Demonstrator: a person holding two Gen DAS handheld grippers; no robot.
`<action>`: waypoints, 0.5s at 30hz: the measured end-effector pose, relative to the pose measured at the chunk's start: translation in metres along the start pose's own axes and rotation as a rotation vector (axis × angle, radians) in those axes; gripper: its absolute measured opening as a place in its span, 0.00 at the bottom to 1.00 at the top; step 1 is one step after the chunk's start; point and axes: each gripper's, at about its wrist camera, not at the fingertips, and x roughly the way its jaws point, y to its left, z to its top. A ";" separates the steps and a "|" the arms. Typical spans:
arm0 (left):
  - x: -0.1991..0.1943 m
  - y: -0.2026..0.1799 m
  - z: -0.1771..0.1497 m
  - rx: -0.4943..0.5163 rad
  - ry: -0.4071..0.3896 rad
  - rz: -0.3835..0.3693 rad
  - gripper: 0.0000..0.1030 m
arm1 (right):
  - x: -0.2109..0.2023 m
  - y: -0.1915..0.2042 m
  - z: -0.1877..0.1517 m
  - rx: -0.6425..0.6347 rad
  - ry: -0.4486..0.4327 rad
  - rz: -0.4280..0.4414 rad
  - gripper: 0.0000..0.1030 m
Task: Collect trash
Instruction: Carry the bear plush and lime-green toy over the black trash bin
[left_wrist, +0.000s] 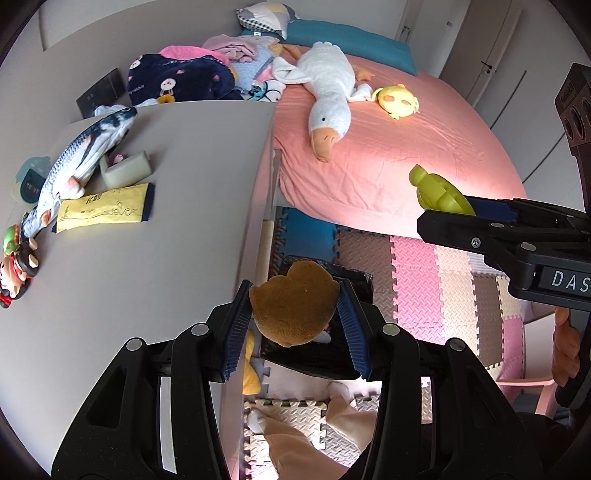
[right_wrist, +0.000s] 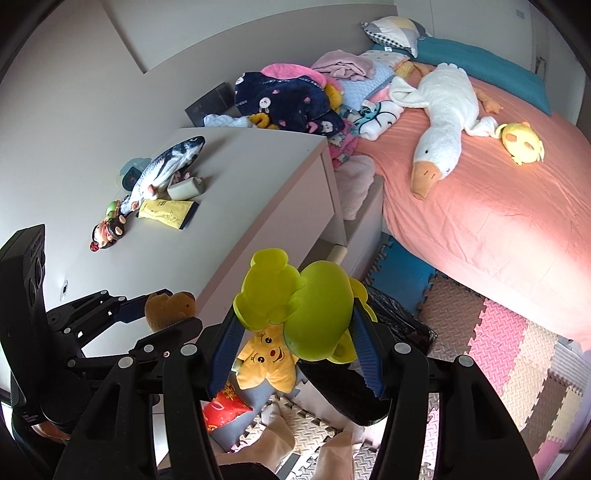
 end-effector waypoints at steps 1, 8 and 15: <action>0.002 -0.003 0.001 0.007 0.003 -0.006 0.45 | -0.002 -0.004 -0.001 0.008 -0.003 -0.005 0.56; 0.011 -0.025 0.008 0.056 0.022 -0.041 0.45 | -0.010 -0.026 -0.008 0.057 -0.010 -0.039 0.56; 0.023 -0.040 0.012 0.091 0.051 -0.067 0.45 | -0.011 -0.040 -0.013 0.092 -0.006 -0.066 0.56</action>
